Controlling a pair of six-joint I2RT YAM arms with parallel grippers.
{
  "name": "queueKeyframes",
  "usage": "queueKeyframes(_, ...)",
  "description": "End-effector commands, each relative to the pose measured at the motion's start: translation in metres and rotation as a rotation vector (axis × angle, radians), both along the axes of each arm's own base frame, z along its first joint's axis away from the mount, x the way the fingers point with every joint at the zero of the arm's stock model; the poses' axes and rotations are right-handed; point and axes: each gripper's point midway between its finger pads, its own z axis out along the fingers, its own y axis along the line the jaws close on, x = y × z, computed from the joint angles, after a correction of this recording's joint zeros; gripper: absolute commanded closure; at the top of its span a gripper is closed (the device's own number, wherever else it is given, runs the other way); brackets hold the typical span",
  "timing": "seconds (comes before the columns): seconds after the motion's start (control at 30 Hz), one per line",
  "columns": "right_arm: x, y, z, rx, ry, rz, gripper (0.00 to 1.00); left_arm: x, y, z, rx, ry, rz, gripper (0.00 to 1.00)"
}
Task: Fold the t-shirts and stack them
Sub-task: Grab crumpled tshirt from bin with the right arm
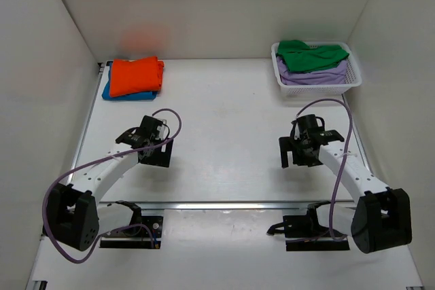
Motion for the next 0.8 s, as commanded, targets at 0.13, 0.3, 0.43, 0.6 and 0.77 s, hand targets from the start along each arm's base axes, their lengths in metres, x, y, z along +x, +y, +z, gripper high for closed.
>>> queueKeyframes(0.13,0.019,-0.019,0.054,0.052,-0.319,-0.09,0.11,0.011,0.019,0.028,-0.006,-0.165,0.114,0.01)
queueKeyframes(0.3,0.047,-0.038,0.096,0.038,-0.539,-0.112,0.15,0.009,0.002,0.027,-0.042,-0.168,0.031,0.01)
queueKeyframes(0.43,0.099,-0.05,0.143,0.046,-0.674,-0.139,0.14,0.005,-0.003,0.01,-0.023,-0.083,0.006,0.15)
queueKeyframes(0.6,0.197,-0.085,0.173,0.109,-0.737,-0.234,0.53,0.007,0.002,0.01,-0.019,-0.085,0.022,0.3)
queueKeyframes(0.77,0.272,-0.093,0.183,0.117,-0.793,-0.232,0.52,0.011,0.006,0.026,-0.036,-0.163,0.053,0.6)
